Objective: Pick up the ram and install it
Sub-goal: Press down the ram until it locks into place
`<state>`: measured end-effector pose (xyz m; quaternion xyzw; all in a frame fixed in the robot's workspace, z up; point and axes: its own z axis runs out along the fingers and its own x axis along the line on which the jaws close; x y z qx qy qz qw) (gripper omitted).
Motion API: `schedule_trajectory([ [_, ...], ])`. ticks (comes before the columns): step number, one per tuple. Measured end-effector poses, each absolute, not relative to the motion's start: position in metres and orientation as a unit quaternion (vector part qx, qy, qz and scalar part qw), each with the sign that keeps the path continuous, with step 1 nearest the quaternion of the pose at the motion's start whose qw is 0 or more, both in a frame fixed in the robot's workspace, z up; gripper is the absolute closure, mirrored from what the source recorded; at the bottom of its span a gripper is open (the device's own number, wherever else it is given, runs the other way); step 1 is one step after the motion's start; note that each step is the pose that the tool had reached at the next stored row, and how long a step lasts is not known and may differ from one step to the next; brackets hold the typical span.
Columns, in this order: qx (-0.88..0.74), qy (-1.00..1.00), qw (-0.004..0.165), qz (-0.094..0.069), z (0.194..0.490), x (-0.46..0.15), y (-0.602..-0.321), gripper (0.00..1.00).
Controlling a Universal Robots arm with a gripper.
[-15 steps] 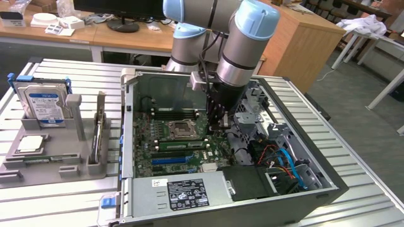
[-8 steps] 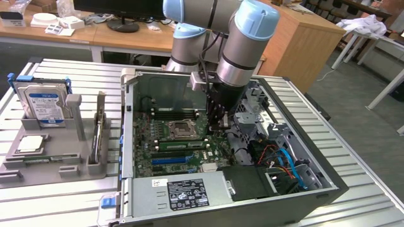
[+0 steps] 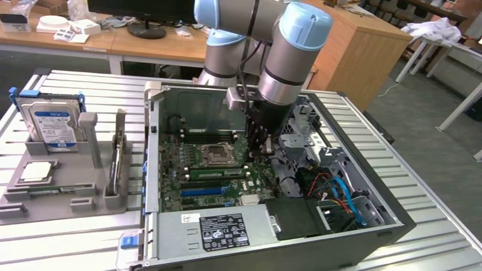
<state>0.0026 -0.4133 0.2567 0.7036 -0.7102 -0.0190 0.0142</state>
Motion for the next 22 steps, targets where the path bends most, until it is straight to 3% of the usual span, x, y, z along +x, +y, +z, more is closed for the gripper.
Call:
schedule_trajectory([
  [22,0.704,-0.710,0.014,-0.019,0.243,0.003,-0.413,0.89],
])
